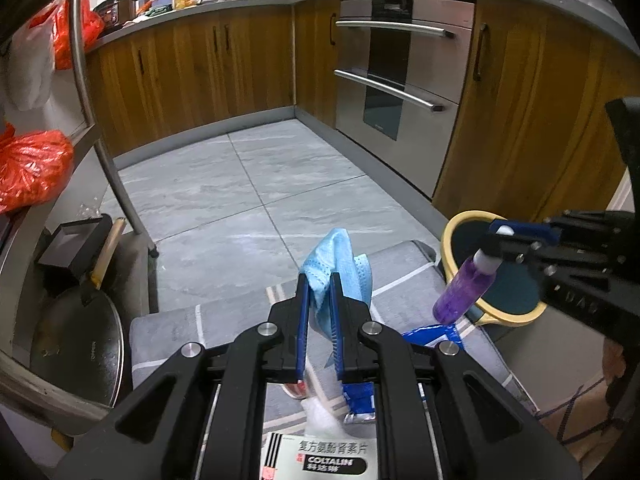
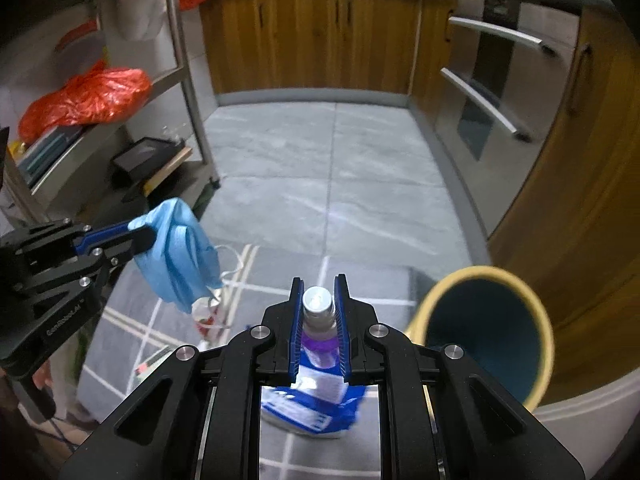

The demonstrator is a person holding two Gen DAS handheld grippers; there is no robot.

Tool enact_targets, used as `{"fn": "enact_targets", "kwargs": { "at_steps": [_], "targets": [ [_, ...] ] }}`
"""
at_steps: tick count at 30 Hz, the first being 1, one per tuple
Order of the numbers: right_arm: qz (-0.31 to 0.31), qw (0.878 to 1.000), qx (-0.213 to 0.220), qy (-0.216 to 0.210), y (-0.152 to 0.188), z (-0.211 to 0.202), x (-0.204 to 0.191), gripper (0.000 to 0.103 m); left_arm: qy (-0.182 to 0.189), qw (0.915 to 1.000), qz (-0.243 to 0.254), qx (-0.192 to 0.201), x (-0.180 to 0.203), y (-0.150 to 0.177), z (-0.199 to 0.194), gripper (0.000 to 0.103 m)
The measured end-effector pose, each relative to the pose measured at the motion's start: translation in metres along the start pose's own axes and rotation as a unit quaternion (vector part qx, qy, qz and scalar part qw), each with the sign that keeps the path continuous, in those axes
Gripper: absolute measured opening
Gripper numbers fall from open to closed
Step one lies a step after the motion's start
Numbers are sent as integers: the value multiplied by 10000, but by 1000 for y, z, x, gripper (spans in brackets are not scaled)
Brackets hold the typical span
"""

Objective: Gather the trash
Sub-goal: 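Lift the mask and spray bottle and carry both over the bin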

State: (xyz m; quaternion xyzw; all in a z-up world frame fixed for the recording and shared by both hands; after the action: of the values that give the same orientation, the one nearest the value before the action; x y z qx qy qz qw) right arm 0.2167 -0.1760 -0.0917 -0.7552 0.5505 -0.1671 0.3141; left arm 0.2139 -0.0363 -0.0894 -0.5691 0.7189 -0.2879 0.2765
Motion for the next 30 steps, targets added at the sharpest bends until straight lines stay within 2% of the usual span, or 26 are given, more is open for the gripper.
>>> {"fn": "enact_targets", "kwargs": {
  "at_steps": [9,24,30],
  "targets": [
    [293,9990,260,223,1,-30,41,16,226,9995,187,108,39,-15,3,10],
    [855,9940,387,565,8,-47,119,16,540,9964,644,96,121,-23,25,10],
    [1175,9897,463,679,11,-56,157,16,645,9945,801,211,147,-25,31,10]
  ]
}}
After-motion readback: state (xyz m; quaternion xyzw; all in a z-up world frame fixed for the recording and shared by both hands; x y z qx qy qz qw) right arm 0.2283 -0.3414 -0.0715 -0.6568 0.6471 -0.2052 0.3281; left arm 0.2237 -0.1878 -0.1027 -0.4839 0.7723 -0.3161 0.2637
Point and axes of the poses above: each gripper's, at about its wrist camera, not at the fingertips, and z roughly the way its jaws point, x to its right, y to its underside, the point moved 8 cm from there along z, roughly the way its jaws point, and after that the axes turned 6 degrees about -y, right-handed, at the moved point
